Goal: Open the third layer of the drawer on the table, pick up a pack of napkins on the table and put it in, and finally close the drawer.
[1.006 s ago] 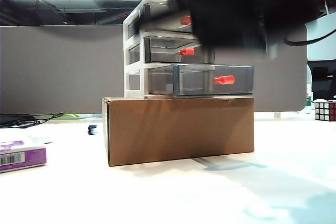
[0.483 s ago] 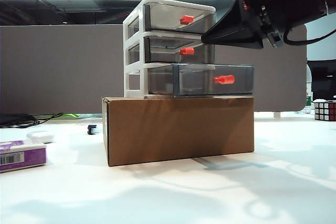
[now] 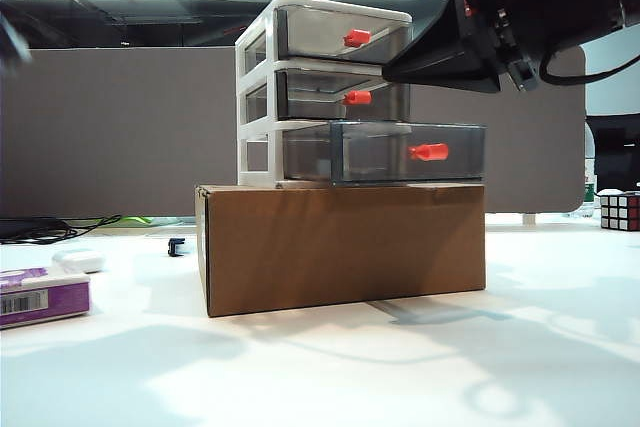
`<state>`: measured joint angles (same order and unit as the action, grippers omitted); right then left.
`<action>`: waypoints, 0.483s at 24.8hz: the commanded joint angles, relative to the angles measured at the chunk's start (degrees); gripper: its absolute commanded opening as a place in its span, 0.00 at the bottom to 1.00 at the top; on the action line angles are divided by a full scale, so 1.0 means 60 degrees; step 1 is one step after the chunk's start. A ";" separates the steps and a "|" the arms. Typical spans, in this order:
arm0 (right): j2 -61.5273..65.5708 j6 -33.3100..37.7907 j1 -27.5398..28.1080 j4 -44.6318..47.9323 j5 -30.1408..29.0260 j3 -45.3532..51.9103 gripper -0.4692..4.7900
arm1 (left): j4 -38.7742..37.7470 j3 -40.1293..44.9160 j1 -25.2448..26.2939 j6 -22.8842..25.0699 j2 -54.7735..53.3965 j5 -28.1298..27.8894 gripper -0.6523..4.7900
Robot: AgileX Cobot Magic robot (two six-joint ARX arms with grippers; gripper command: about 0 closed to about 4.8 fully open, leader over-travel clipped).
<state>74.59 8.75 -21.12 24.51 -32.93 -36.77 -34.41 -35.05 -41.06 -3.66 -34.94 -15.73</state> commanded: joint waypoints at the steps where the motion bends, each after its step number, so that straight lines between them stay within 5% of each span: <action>1: -0.0029 0.0047 -0.0007 0.0106 -0.0080 -0.0044 0.08 | 0.1293 0.0670 0.1479 0.1810 -0.0488 0.1854 0.28; 3: -0.0033 0.0047 -0.0007 0.0098 -0.0080 -0.0044 0.08 | 0.1555 0.0947 0.2193 0.2667 -0.0798 0.2149 0.42; 5: -0.0033 0.0051 -0.0007 0.0098 -0.0084 -0.0044 0.08 | 0.1956 0.1191 0.3417 0.3679 -0.1621 0.2827 0.75; 12: -0.0033 0.0077 -0.0015 0.0091 -0.0109 -0.0044 0.08 | 0.3694 0.1209 0.4557 0.4623 -0.3493 0.4069 0.80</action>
<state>74.59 9.02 -21.19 24.49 -33.26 -36.77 -15.51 -27.70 -14.57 22.63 -54.17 5.45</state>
